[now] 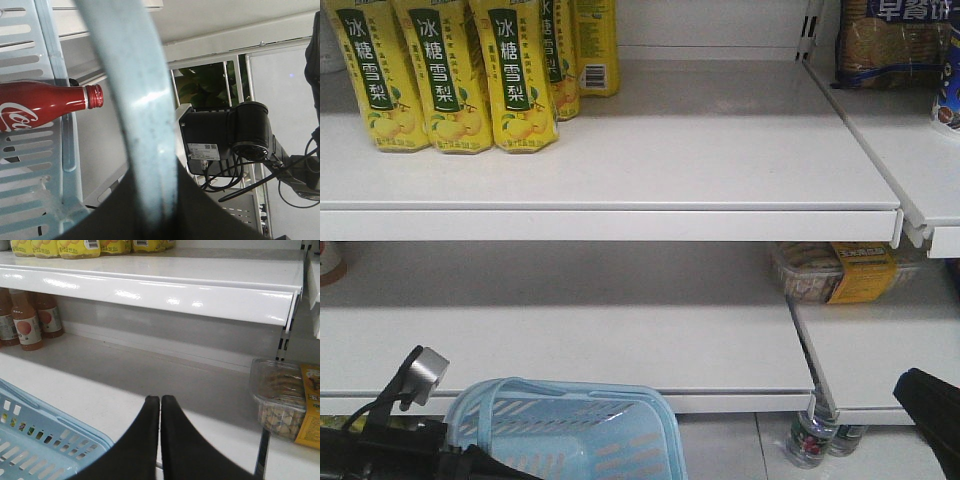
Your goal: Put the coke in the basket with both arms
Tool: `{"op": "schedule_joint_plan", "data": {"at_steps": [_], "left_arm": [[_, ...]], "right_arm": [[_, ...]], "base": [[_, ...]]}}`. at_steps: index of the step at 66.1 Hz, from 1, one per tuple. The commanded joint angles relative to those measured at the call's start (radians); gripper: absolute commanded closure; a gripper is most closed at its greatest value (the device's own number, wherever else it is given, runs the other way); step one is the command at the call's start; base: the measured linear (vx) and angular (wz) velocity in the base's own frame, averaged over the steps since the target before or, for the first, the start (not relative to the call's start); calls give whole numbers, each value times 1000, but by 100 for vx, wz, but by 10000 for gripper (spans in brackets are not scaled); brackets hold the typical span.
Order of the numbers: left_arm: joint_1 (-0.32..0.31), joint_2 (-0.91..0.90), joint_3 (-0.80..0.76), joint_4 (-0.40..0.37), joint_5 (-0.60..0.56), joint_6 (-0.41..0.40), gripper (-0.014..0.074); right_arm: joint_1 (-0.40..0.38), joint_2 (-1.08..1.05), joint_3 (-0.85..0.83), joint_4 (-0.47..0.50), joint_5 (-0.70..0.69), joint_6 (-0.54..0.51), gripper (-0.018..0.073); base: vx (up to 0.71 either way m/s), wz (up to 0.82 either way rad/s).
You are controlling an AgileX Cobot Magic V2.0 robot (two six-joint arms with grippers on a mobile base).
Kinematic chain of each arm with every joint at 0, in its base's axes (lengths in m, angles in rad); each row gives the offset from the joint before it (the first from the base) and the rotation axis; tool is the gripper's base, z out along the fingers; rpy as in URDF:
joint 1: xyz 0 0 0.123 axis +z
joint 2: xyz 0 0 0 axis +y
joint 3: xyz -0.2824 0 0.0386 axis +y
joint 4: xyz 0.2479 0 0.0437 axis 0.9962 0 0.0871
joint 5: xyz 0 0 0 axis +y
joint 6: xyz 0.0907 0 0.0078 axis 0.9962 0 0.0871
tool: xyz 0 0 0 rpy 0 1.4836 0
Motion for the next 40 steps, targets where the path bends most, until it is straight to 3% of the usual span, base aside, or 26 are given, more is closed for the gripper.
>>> {"op": "schedule_joint_plan", "data": {"at_steps": [1,40], "left_arm": [[-6,-24,-26,-98,110,11,603],[-6,-37,-26,-98,110,11,603]], "right_arm": [[-1,7,-28,-14,-48,-3,569],[-1,7,-28,-14,-48,-3,569]], "base": [[0,0],[0,0]]}}
